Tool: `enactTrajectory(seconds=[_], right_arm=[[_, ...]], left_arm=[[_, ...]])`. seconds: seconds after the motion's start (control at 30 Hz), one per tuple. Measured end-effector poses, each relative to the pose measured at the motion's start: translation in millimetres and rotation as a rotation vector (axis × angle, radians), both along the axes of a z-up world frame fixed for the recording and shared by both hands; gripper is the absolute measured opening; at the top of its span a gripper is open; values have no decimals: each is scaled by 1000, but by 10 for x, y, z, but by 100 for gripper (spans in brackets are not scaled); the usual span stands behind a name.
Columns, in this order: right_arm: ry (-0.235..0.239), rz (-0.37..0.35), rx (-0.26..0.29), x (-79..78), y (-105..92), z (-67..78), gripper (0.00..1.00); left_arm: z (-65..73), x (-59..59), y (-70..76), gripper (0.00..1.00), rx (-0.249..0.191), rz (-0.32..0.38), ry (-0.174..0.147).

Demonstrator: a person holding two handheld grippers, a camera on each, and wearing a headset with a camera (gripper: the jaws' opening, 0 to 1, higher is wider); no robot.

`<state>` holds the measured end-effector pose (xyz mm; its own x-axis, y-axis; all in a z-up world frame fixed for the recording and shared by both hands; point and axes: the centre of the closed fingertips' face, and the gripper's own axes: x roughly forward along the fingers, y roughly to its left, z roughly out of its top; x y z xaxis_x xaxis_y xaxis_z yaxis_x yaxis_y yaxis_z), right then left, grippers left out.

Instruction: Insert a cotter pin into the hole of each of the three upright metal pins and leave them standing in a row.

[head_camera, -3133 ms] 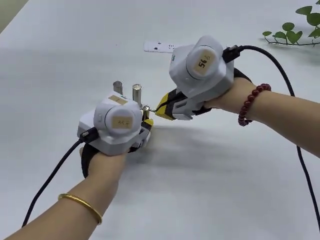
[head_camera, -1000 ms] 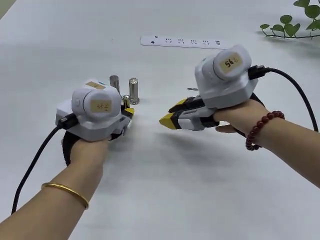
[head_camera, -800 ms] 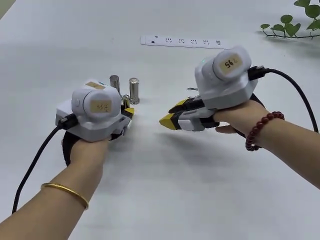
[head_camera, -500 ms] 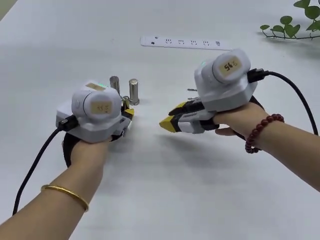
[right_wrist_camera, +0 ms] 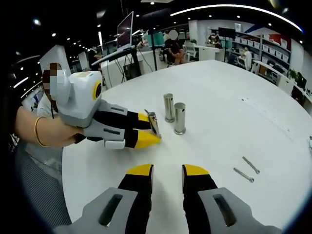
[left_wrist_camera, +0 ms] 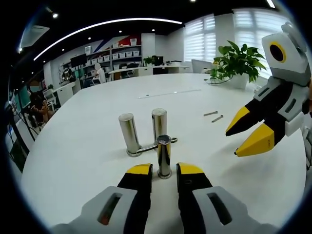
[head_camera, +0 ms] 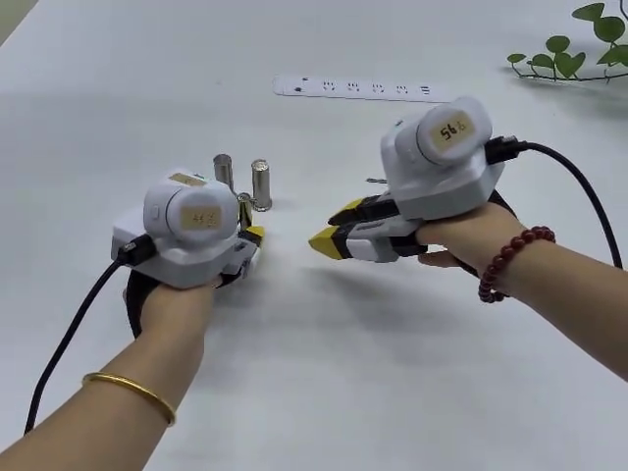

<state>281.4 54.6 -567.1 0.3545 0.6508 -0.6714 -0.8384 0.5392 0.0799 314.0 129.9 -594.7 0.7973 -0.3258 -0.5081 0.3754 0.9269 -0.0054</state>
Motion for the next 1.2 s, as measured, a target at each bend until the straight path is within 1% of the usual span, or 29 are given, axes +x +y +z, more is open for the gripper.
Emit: enactTrajectory(seconds=[0.13, 0.2, 0.3, 0.33, 0.4, 0.5, 0.6, 0.67, 0.73, 0.77, 0.83, 0.9, 0.93, 0.97, 1.07, 1.2], right_arm=[[-12, -6, 15, 26, 17, 41, 20], [-19, -11, 32, 44, 36, 75, 21], [-30, -21, 50, 79, 56, 120, 21], [-34, -24, 56, 91, 62, 133, 22], [-40, -34, 74, 123, 80, 168, 22], [-54, -47, 107, 180, 119, 232, 23], [-67, -54, 128, 239, 147, 270, 23], [-77, -63, 143, 302, 165, 297, 23], [-65, -79, 178, 360, 204, 328, 23], [-70, -77, 174, 382, 209, 327, 23], [-85, -75, 168, 460, 233, 314, 22], [-81, -80, 186, 508, 268, 322, 22], [-75, -83, 202, 489, 294, 333, 22], [-71, -83, 207, 493, 313, 328, 22], [-81, -76, 203, 529, 358, 313, 22], [-79, -89, 228, 651, 429, 295, 23]], left_arm=[[18, -10, 25, 24, -13, 4, 5], [37, -16, 36, 28, -19, 5, 4], [71, -24, 29, 37, -40, -7, -10], [80, -30, 34, 39, -38, -9, -11], [116, -42, 43, 43, -35, -19, -24], [180, -59, 37, 51, -43, -37, -38], [246, -76, 39, 56, -49, -44, -52], [309, -92, 36, 59, -67, -51, -64], [352, -124, 25, 65, -91, -60, -56], [371, -137, 22, 67, -105, -59, -56], [396, -168, 40, 71, -111, -59, -54], [423, -200, 49, 75, -115, -62, -54], [436, -212, 53, 77, -117, -63, -56], [456, -228, 55, 78, -120, -67, -58], [507, -267, 60, 83, -127, -70, -64], [570, -329, 39, 88, -133, -85, -67]])
